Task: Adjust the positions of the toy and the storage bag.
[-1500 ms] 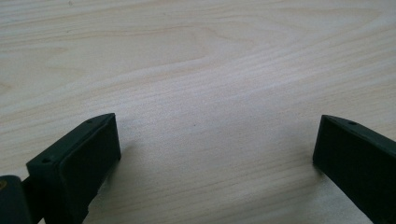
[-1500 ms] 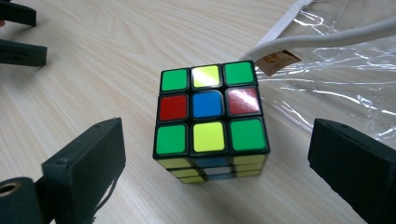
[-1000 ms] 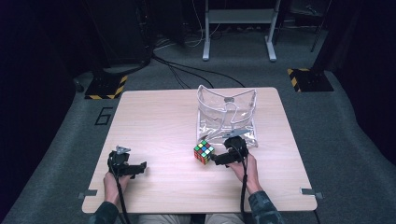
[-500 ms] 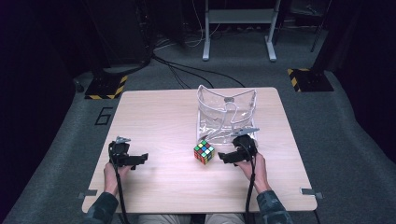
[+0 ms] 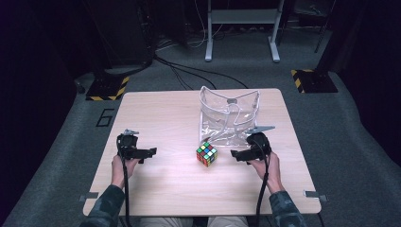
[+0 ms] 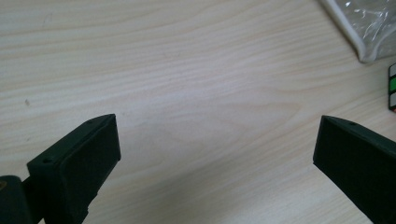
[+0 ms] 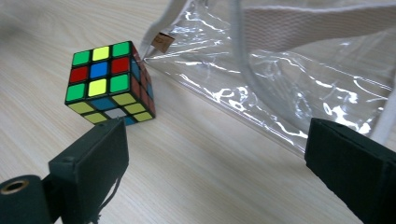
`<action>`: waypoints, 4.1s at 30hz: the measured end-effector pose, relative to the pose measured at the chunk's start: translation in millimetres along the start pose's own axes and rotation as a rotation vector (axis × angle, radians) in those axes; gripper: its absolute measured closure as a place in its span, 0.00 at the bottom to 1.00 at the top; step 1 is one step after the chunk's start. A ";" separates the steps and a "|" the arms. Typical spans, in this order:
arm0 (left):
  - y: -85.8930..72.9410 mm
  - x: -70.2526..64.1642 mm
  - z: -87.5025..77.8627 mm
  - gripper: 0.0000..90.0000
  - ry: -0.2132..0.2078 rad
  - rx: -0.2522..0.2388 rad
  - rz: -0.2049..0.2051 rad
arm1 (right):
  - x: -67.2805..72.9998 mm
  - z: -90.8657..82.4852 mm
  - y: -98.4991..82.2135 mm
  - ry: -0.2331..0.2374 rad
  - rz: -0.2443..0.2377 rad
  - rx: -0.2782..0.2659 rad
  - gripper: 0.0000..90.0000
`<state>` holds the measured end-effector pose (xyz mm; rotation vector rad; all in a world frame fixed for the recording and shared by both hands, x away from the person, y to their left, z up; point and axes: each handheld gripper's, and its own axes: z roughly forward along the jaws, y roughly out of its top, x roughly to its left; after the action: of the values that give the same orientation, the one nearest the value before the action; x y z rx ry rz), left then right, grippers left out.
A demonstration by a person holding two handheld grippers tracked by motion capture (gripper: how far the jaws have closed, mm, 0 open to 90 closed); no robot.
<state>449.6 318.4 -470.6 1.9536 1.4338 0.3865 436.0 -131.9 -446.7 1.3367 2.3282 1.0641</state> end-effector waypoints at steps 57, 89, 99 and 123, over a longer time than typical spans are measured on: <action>120.9 -67.6 14.0 0.02 -0.148 -0.034 0.047 | -39.6 -39.5 51.2 -0.046 0.034 -0.044 0.09; 186.3 -123.3 23.3 0.03 -0.234 -0.094 0.045 | -42.2 -40.2 90.1 -0.080 0.068 -0.057 0.11; 191.6 -142.4 47.0 0.07 -0.218 -0.050 0.051 | -46.4 -34.1 93.5 -0.101 0.114 -0.051 0.14; 179.8 -168.7 84.2 0.40 -0.187 0.060 0.081 | -57.0 -12.2 82.0 -0.125 0.219 0.008 0.43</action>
<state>570.6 103.5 -386.7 2.0420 1.2637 0.1929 513.2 -159.2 -388.3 1.6412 2.1364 0.9985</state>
